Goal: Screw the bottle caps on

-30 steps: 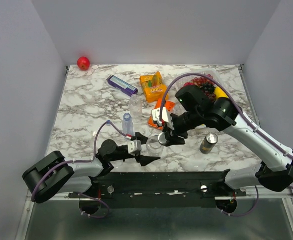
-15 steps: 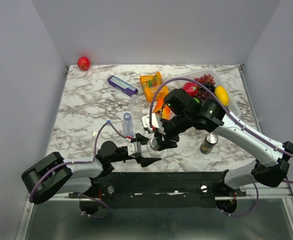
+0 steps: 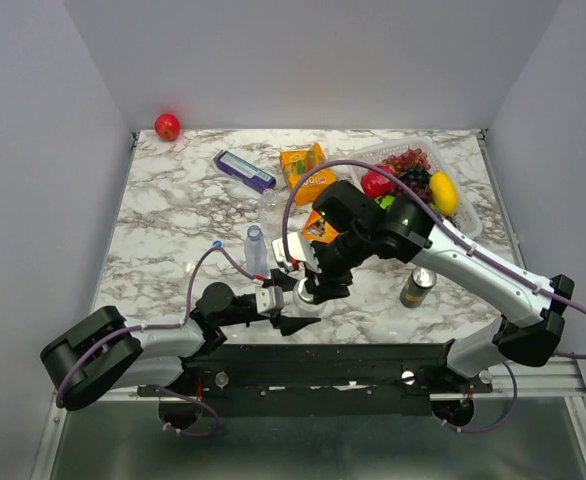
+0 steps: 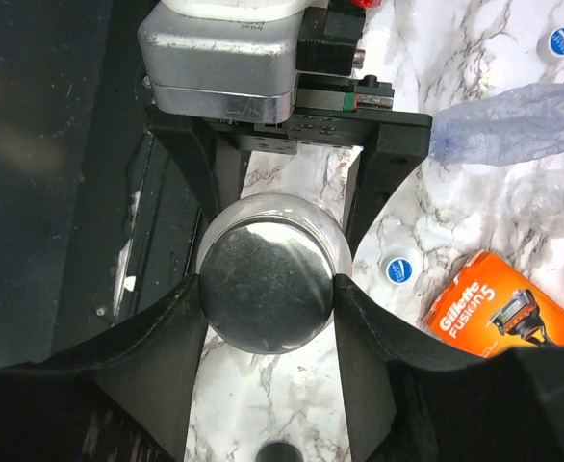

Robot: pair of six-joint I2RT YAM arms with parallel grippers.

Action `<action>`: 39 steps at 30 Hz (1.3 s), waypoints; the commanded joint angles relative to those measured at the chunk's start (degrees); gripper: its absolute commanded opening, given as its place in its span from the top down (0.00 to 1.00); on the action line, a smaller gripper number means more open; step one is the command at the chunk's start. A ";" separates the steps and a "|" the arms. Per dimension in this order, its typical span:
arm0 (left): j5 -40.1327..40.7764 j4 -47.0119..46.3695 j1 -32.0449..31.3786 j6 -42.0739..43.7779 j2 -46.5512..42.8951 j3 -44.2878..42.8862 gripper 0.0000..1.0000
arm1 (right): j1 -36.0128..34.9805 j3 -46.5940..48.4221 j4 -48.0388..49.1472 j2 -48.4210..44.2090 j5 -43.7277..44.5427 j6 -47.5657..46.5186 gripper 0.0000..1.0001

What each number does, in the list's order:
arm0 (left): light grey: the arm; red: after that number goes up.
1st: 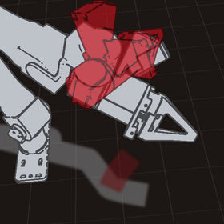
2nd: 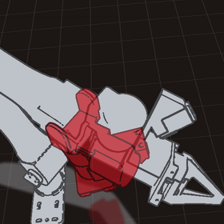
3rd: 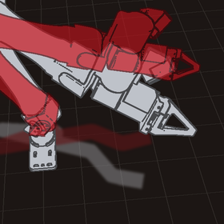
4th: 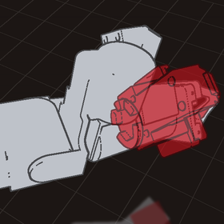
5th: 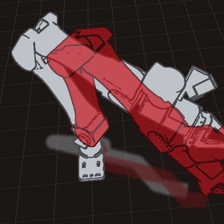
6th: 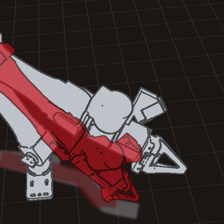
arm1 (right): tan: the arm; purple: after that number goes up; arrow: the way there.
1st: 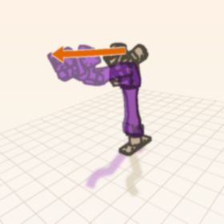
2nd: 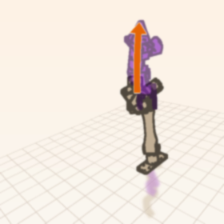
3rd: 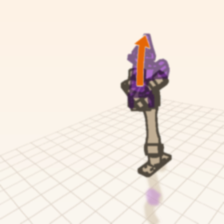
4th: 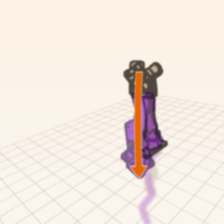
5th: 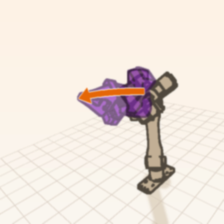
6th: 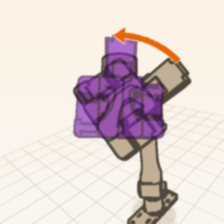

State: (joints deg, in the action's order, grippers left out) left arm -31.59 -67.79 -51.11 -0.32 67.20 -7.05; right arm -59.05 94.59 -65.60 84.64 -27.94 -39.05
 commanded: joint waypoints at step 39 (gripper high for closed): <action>1.01 -3.58 -0.04 -1.97 -0.84 -0.07 1.00 | -0.81 2.88 -0.76 -1.50 8.61 3.81 0.00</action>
State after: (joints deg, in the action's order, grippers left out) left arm -29.04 -70.24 -51.13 -0.97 66.59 -5.87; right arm -59.31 92.97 -65.67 82.83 -21.54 -35.73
